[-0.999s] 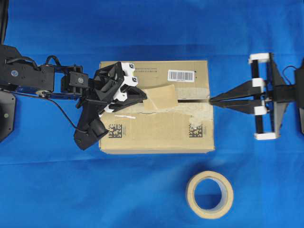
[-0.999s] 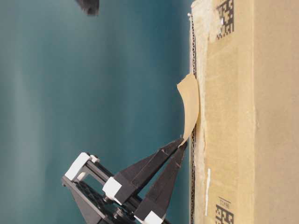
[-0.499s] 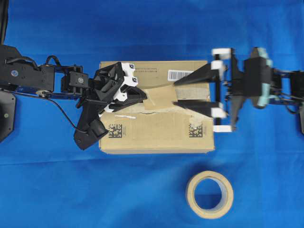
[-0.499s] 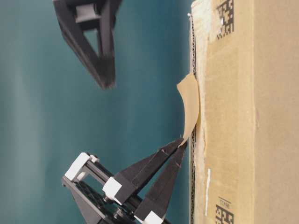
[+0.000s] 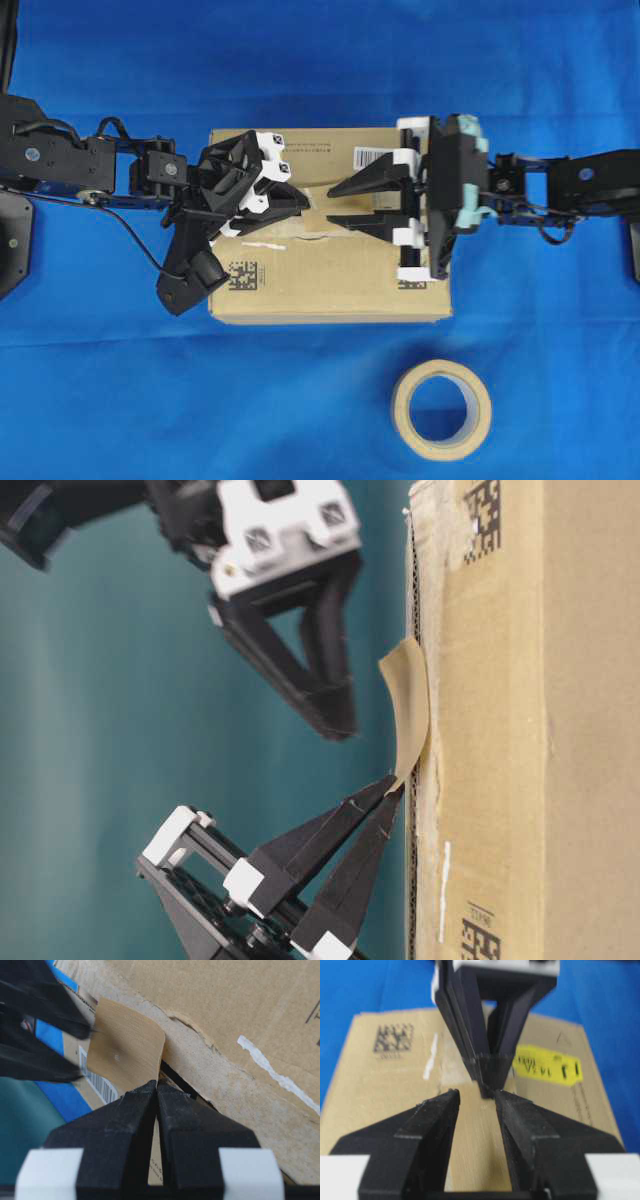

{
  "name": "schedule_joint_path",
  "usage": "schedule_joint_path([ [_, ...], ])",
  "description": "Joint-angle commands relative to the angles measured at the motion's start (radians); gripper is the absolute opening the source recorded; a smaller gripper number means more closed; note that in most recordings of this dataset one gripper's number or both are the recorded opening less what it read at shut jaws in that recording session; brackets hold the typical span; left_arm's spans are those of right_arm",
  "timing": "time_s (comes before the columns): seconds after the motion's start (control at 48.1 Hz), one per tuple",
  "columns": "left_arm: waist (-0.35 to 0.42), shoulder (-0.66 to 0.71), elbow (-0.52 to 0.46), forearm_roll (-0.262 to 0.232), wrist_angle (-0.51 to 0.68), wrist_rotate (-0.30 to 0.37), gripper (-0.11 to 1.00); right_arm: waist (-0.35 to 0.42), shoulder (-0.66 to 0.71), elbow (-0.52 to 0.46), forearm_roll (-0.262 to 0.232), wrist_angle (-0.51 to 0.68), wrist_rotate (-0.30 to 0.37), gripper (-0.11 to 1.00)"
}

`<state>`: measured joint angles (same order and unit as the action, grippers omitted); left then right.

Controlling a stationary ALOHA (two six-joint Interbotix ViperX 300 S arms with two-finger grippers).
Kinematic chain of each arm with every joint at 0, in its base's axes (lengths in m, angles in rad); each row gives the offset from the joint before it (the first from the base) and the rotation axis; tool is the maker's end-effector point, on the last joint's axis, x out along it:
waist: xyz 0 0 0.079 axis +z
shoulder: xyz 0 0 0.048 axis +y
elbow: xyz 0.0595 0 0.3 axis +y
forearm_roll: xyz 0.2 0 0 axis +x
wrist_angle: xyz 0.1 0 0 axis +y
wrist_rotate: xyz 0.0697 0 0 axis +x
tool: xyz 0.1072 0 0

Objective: Apply tape along the seams of the closed cardboard box to seal it securely.
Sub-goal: 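Bring the right gripper in to press the tape onto the seam, then hold the tape with the right gripper and flatten it with the left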

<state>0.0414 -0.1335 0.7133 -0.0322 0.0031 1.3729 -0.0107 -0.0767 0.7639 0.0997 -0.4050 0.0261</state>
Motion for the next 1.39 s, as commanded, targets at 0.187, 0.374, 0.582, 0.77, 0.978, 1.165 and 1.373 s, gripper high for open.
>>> schedule_joint_path([
  [0.187,0.002,-0.002,-0.020,0.002,-0.003,-0.003,0.00,-0.006,0.072,-0.057,0.003,-0.005,0.014,0.46],
  [0.374,0.006,-0.002,-0.018,0.002,-0.003,-0.006,0.00,-0.008,0.091,-0.063,0.003,-0.002,0.017,0.46],
  [0.582,0.006,-0.002,-0.018,0.000,-0.003,-0.011,0.00,-0.021,0.107,-0.064,0.005,0.032,0.038,0.46],
  [0.77,0.009,-0.002,-0.021,0.002,0.017,-0.008,0.01,-0.023,0.112,-0.064,0.003,0.057,0.044,0.46],
  [0.978,0.026,0.000,-0.025,0.000,0.075,-0.011,0.06,-0.025,0.112,-0.063,0.003,0.057,0.048,0.46],
  [1.165,0.035,0.006,-0.035,0.000,0.103,-0.011,0.35,-0.028,0.112,-0.063,0.005,0.057,0.051,0.46],
  [1.373,0.035,0.026,-0.067,0.005,0.126,-0.003,0.67,-0.028,0.112,-0.063,0.003,0.057,0.052,0.46],
])
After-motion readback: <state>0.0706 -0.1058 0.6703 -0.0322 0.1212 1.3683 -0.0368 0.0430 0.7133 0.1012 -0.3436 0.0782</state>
